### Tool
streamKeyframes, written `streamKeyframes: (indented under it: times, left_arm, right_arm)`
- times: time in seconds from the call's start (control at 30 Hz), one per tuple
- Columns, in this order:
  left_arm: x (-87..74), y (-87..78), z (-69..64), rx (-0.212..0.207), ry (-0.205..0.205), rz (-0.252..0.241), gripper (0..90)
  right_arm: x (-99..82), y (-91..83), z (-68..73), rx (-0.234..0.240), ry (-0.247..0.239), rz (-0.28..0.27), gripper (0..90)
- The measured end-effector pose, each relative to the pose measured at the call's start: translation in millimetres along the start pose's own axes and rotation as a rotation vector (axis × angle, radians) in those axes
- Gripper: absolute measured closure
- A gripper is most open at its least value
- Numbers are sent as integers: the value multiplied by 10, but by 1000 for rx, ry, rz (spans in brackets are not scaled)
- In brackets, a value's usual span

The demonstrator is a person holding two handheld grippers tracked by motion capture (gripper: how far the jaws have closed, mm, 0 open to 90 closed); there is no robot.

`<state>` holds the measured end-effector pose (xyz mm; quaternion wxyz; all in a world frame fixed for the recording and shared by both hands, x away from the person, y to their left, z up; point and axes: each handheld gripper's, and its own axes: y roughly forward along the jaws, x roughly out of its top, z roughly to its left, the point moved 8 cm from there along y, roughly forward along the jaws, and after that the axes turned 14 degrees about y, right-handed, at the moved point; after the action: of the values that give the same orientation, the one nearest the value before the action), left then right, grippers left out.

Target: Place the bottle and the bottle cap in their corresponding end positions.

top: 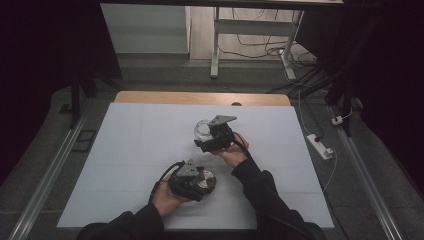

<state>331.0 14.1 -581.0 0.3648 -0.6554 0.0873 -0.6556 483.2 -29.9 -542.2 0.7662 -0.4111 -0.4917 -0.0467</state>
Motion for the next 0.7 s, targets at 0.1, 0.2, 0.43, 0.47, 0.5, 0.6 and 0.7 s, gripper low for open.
streamKeyframes:
  times: [0.1, 0.2, 0.43, 0.47, 0.5, 0.6, 0.7]
  left_arm:
    - [-15, 18, 1, 7, 6, 21, 205]
    - [-30, 32, 3, 7, 6, 36, 206]
    - [-74, 63, 14, 5, 6, 68, 205]
    - [-74, 63, 17, 2, 3, 68, 205]
    - [-75, 63, 20, 0, 3, 69, 205]
    - [-82, 65, 26, -6, -3, 71, 204]
    - [-95, 67, 24, -15, 3, 80, 203]
  right_arm:
    - [-12, 32, -13, -1, 3, 6, 149]
    - [-22, 59, -18, -4, 4, 11, 149]
    - [-46, 99, -43, -13, 4, 22, 149]
    - [-53, 102, -45, -13, 5, 24, 149]
    - [-62, 108, -47, -14, 5, 28, 149]
    - [-83, 128, -56, -14, 4, 33, 149]
    - [-105, 146, -58, -18, 0, 41, 148]
